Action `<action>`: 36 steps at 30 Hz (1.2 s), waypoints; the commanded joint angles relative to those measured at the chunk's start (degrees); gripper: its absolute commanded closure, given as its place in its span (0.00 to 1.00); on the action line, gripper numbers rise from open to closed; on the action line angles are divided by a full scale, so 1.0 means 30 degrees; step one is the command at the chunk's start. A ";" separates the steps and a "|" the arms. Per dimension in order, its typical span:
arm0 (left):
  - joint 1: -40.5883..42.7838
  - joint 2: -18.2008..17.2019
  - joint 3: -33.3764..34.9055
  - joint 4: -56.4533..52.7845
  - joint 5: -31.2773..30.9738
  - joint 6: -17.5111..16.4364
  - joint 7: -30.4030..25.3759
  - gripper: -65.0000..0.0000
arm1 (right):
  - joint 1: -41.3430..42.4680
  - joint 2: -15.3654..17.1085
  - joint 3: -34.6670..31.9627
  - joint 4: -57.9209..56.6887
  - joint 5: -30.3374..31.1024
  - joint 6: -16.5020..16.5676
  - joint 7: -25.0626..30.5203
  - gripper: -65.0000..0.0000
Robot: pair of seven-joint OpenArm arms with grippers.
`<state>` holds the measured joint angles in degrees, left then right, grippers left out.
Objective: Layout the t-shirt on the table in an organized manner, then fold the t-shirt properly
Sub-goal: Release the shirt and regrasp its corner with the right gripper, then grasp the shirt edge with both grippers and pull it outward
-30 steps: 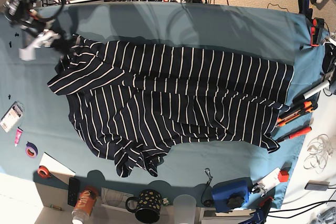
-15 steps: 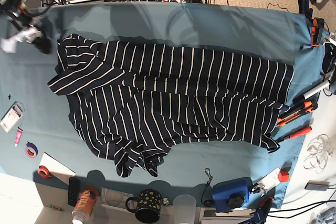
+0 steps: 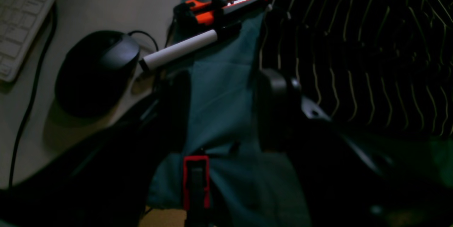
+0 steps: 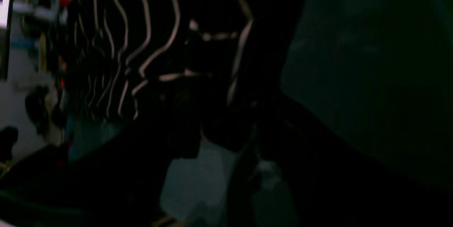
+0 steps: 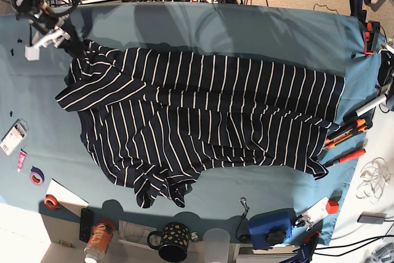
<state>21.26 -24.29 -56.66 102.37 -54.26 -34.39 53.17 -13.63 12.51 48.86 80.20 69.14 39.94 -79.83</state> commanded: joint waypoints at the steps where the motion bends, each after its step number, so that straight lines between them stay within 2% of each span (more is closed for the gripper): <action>1: 0.0000 -0.0415 -0.0153 0.0291 -0.0364 -0.0058 -0.0364 0.54 | 0.0007 0.0321 -0.0204 0.0226 -0.0080 0.0019 -0.0056 0.62; 5: 0.0000 -0.0415 -0.0087 0.0291 -0.0947 -0.0058 -0.0350 0.54 | 0.0007 0.0321 -0.1661 0.0226 -0.2164 0.0019 0.0015 0.62; 8: 0.0007 -0.0401 0.0503 0.0291 -0.0998 -0.0058 0.0204 0.54 | 0.0058 0.0321 -0.2834 0.0226 -0.3548 0.0019 0.1005 0.62; 10: 0.0007 -0.0255 0.1253 0.0284 -0.0998 -0.0066 0.0903 0.54 | 0.0109 0.0321 -0.3235 0.0226 -0.3759 0.0019 0.1005 0.62; 14: 0.0000 0.0430 0.3381 0.0284 -0.1005 -0.0051 0.0984 0.54 | 0.0109 0.0328 -0.3191 0.0226 -0.3789 0.0019 0.1064 0.62; 18: -0.0313 0.0510 0.5916 0.0248 -0.0692 0.0882 0.1013 0.54 | 0.0109 0.0415 -0.3126 0.0226 -0.3949 0.0019 0.1049 0.62; 21: -0.0976 0.0918 0.6856 0.0117 0.1290 0.1705 0.0685 0.54 | 0.0102 0.0627 -0.3126 0.0226 -0.4320 0.0019 0.1042 0.62; 24: -0.1938 0.1049 0.6965 -0.0882 0.2251 0.2659 0.0255 0.54 | 0.0102 0.0648 -0.3126 0.0226 -0.4422 0.0019 0.1056 0.62; 30: -0.4554 0.0947 0.6958 -0.5013 0.2120 0.2645 0.1151 0.54 | 0.0109 0.0656 -0.3126 0.0226 -0.4430 0.0019 0.1056 0.62; 33: -0.5661 0.0947 0.6958 -0.6987 0.1333 0.2382 0.2091 0.54 | 0.0102 0.0656 -0.3126 0.0226 -0.4437 0.0019 0.1049 0.62; 36: -0.6164 0.0940 0.6951 -0.8160 0.1734 0.2412 0.2055 0.54 | 0.0102 0.0656 -0.3126 0.0226 -0.4437 0.0019 0.1049 0.62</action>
<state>2.79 -20.67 -35.70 77.58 -50.22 -27.49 58.28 -12.69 13.65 39.35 80.97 61.52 40.82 -73.41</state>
